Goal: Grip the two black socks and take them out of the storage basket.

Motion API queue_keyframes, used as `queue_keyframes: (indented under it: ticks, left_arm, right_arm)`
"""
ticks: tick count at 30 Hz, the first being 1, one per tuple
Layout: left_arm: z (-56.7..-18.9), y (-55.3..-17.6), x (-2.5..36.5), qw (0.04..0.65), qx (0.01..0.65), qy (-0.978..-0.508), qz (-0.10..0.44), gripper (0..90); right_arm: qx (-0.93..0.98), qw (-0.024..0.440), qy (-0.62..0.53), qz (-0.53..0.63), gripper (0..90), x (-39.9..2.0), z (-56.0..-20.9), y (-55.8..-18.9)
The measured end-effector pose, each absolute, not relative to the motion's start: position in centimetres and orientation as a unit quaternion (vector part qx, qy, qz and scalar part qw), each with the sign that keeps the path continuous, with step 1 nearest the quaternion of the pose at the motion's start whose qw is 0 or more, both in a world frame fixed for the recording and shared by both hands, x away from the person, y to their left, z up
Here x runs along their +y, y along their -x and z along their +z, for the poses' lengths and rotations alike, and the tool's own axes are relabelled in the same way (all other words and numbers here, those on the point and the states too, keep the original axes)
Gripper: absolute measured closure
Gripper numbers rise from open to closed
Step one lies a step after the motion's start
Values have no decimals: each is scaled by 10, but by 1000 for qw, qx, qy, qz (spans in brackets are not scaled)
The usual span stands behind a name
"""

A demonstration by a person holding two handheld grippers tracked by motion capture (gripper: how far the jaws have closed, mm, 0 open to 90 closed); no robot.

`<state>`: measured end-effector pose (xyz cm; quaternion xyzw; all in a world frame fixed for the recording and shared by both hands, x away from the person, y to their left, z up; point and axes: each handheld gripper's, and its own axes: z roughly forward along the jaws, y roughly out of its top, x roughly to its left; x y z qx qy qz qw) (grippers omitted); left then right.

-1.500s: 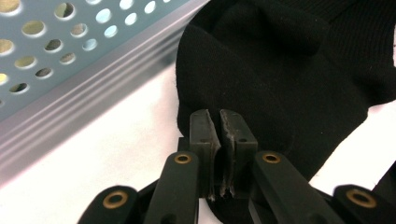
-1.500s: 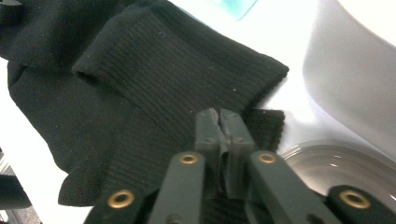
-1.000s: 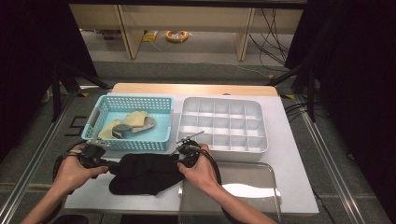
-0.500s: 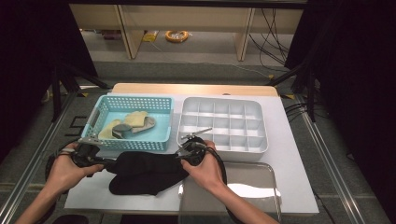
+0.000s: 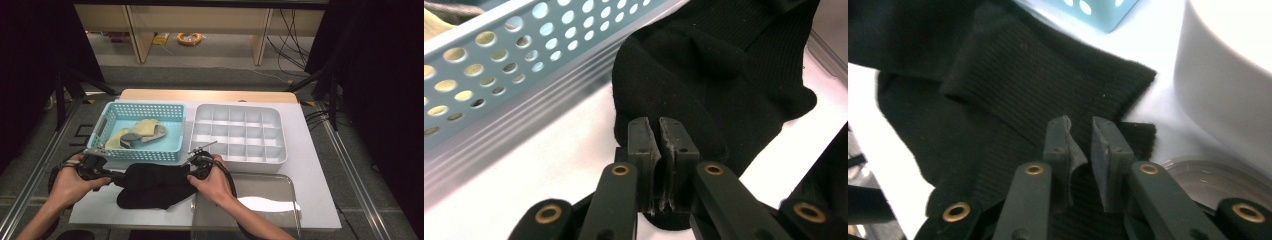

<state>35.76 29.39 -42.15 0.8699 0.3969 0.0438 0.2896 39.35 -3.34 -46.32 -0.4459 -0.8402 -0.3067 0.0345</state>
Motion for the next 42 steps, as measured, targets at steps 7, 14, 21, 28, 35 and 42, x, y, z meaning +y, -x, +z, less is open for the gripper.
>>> queue_keyframes:
  ticks: [7, 14, 21, 28, 35, 42]
  left_arm:
    - [-424, -358, 290, 296, 404, -865, 42, 838]
    - [-421, -358, 293, 302, 410, -860, 44, 838]
    - [-407, -350, 304, 317, 401, -859, 39, 838]
    - [-401, -336, 310, 363, 404, -839, 11, 840]
    - [-394, -330, 313, 368, 398, -840, -9, 841]
    - [-424, -336, 314, 304, 385, -871, -42, 833]
  right_arm:
    - [-860, 0, 428, -278, 802, -23, -468, -391]
    - [-860, -14, 426, -282, 894, -23, -464, -386]
    - [-844, -1, 430, -321, 894, -47, -429, -384]
    - [-841, 41, 419, -340, 894, -70, -421, -376]
    - [-839, 49, 415, -348, 895, -80, -414, -374]
    - [-854, 54, 409, -317, 894, -81, -432, -380]
